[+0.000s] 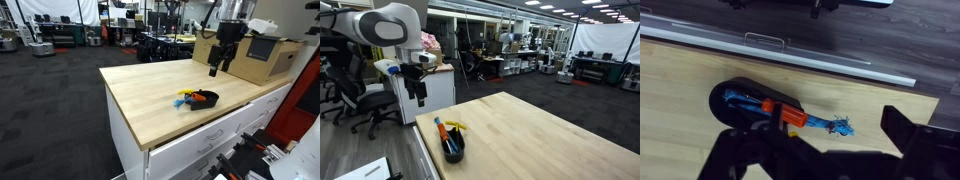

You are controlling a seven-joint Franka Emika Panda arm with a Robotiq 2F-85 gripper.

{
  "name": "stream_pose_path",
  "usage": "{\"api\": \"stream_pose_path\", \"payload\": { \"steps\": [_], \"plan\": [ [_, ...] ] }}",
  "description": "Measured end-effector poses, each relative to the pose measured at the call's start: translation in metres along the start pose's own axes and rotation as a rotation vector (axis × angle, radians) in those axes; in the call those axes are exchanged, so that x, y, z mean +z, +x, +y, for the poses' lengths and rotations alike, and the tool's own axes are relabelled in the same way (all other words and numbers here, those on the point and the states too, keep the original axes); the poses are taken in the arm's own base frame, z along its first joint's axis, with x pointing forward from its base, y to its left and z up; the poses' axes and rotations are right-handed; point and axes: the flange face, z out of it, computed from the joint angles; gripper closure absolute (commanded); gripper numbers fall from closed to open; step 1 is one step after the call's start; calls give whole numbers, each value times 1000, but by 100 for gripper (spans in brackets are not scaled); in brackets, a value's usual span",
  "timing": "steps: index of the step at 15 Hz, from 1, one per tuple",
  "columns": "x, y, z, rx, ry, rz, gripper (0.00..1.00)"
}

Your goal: Put the yellow and black object on the counter

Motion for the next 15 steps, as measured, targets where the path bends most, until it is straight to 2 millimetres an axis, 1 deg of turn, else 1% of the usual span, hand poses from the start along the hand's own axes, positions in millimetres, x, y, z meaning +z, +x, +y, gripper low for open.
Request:
{"api": "stream_pose_path", "payload": {
  "steps": [9, 12, 15],
  "plan": [
    [0, 0, 0, 0, 0, 0, 0],
    [3, 5, -2, 78, 17, 1, 0],
    [14, 20, -5, 190, 63, 19, 0]
  ]
}}
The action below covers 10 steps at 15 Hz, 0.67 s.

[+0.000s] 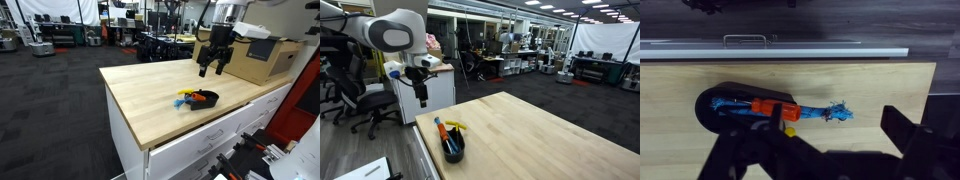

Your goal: Put the yellow and black object on the counter

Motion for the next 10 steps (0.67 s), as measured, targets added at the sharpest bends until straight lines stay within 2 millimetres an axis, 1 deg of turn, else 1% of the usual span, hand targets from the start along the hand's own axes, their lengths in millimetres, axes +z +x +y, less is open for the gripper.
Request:
{"api": "stream_pose_path", "payload": {
  "steps": [4, 8, 10],
  "plan": [
    [23, 27, -3, 100, 24, 50, 0],
    [52, 49, 6, 124, -14, 0, 0],
    [63, 60, 12, 129, -35, -22, 0]
  ]
}}
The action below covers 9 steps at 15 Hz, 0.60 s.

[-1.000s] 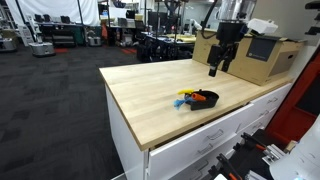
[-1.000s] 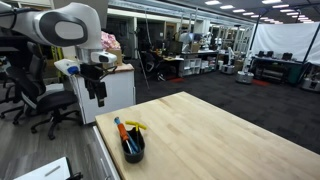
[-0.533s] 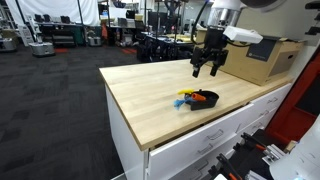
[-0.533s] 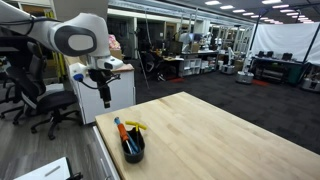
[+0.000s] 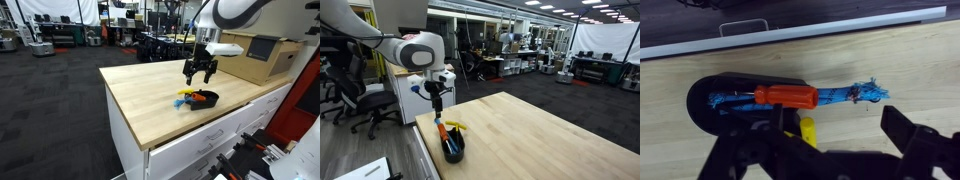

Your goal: Put the yellow and black object on the counter

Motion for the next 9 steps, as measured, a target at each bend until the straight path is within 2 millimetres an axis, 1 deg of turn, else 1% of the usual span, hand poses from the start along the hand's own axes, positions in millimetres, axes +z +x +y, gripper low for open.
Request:
{"api": "stream_pose_path", "payload": {
  "steps": [3, 9],
  "plan": [
    [10, 17, 6, 5, -21, -17, 0],
    [28, 48, 14, -17, -9, -63, 0]
  ]
}}
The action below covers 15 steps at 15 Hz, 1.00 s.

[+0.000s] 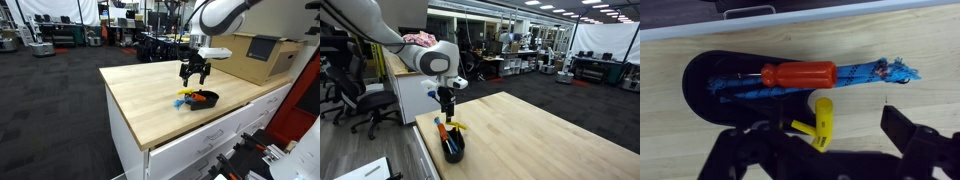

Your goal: Put the yellow and black object on the counter

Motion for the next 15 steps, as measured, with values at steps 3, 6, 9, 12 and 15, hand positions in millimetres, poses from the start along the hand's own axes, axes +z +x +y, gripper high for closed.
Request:
{"api": "stream_pose_path", "payload": {
  "steps": [3, 6, 9, 12, 15],
  "plan": [
    [7, 13, 3, -5, 7, -19, 0],
    [15, 22, 2, 2, 13, -40, 0],
    [21, 27, 1, 10, 19, -64, 0],
    [27, 30, 0, 14, 15, -90, 0],
    [34, 32, 1, 18, 6, -125, 34]
  ]
}}
